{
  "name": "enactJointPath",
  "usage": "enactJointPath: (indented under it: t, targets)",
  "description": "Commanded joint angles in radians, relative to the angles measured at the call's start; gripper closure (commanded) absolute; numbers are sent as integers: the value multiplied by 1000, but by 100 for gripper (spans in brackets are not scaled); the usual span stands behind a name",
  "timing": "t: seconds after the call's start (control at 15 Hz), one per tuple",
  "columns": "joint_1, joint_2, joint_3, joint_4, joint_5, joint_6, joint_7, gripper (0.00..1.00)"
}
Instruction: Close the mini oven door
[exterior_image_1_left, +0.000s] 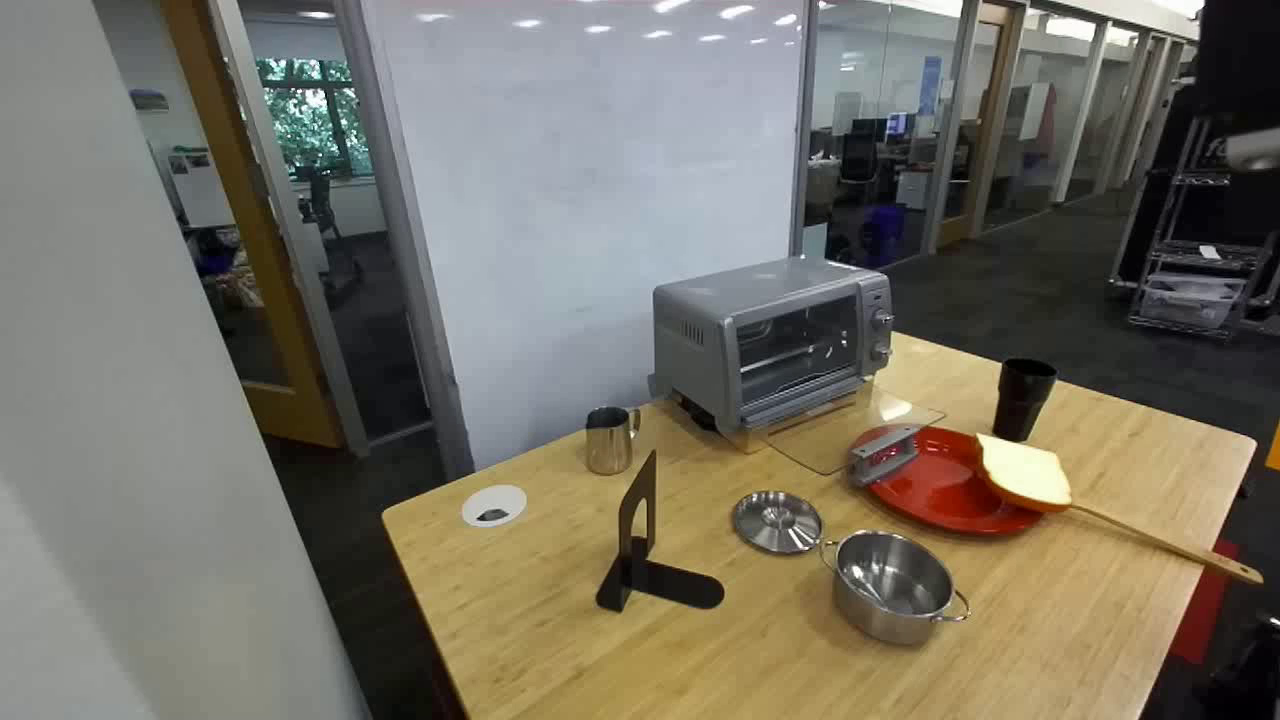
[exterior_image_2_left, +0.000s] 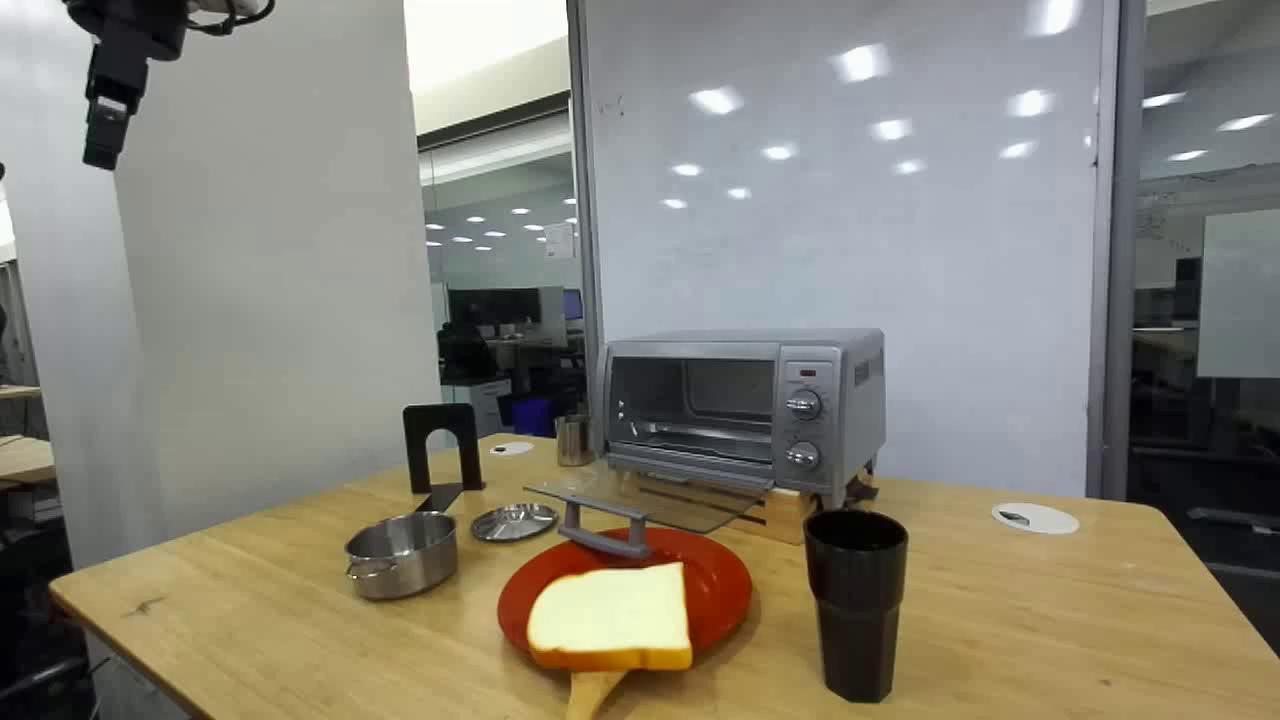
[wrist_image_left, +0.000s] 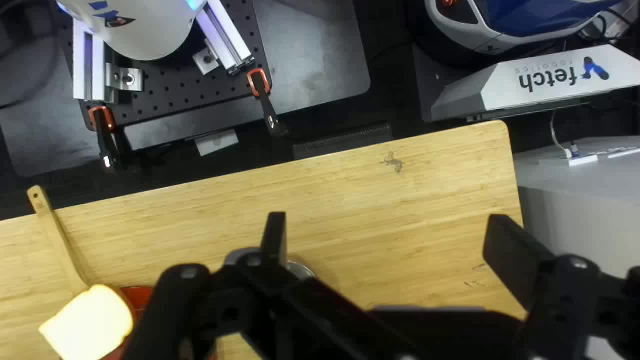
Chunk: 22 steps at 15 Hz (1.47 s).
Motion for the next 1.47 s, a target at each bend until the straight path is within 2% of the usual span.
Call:
enactJointPath:
  t: [0.0, 0.4, 0.6, 1.13, 1.4]
  targets:
    - [-8, 0, 6, 2, 2, -3, -3, 0]
    - [-8, 0, 6, 2, 2, -3, -3, 0]
    - [-5, 19, 11, -4, -52, -10, -51, 0]
    - [0, 135, -29, -118, -334, 160, -334, 0]
    - [3, 233, -31, -204, -554, 292, -414, 0]
